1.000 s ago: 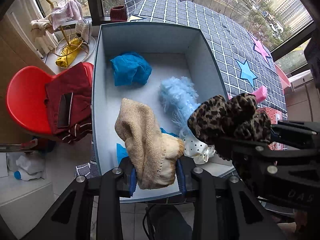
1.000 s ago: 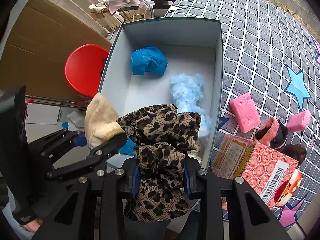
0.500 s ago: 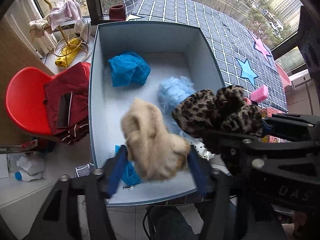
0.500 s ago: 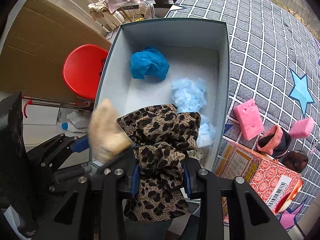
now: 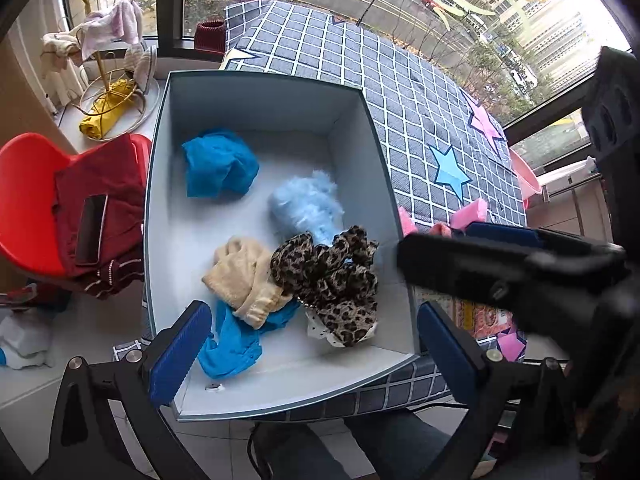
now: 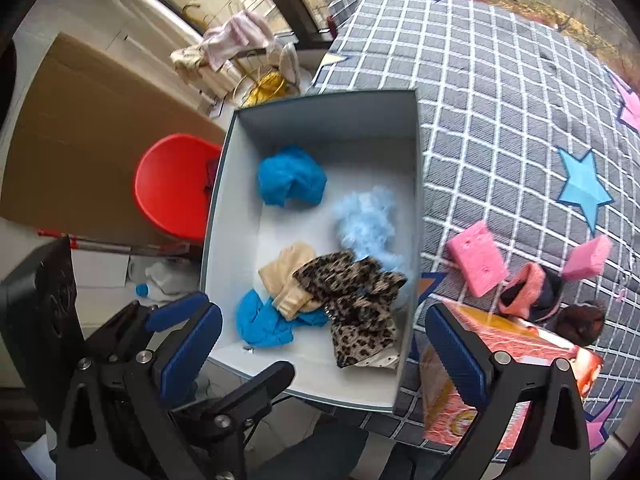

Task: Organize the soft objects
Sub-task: 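Move both tools back to the pink sponges and knit hat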

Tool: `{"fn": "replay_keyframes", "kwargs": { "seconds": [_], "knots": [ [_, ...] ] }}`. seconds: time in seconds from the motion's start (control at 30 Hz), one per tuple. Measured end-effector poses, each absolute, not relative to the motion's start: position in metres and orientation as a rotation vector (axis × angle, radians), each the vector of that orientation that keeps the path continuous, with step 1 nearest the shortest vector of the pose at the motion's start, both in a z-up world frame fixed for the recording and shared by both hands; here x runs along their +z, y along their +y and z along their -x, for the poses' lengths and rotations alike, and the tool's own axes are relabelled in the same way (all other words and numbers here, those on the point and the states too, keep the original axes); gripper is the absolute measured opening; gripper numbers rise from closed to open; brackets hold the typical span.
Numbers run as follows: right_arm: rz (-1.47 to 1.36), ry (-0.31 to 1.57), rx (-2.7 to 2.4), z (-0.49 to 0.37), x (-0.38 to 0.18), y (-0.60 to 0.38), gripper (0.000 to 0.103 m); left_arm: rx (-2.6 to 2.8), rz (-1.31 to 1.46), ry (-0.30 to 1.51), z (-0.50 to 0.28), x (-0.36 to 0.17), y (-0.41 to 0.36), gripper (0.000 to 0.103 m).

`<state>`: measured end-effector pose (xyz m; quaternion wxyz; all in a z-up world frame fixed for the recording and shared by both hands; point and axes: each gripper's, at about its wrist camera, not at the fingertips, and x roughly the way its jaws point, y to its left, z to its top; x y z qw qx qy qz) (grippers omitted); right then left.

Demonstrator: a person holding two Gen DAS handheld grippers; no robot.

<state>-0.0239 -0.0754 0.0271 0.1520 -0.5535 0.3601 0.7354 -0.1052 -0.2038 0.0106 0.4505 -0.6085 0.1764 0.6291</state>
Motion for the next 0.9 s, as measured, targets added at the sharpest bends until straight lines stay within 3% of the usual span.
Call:
{"fn": "replay_keyframes", "kwargs": {
  "seconds": [0.4, 0.9],
  "knots": [
    [1.373, 1.094, 1.954, -0.052, 0.048, -0.006, 0.102, 1.465, 1.484, 0.493, 0.090, 0.024, -0.162, 0.103],
    [1.374, 1.210, 1.607, -0.159, -0.017, 0.057, 0.102, 1.389, 1.456, 0.647, 0.038, 0.022, -0.098, 0.103]
  ]
}}
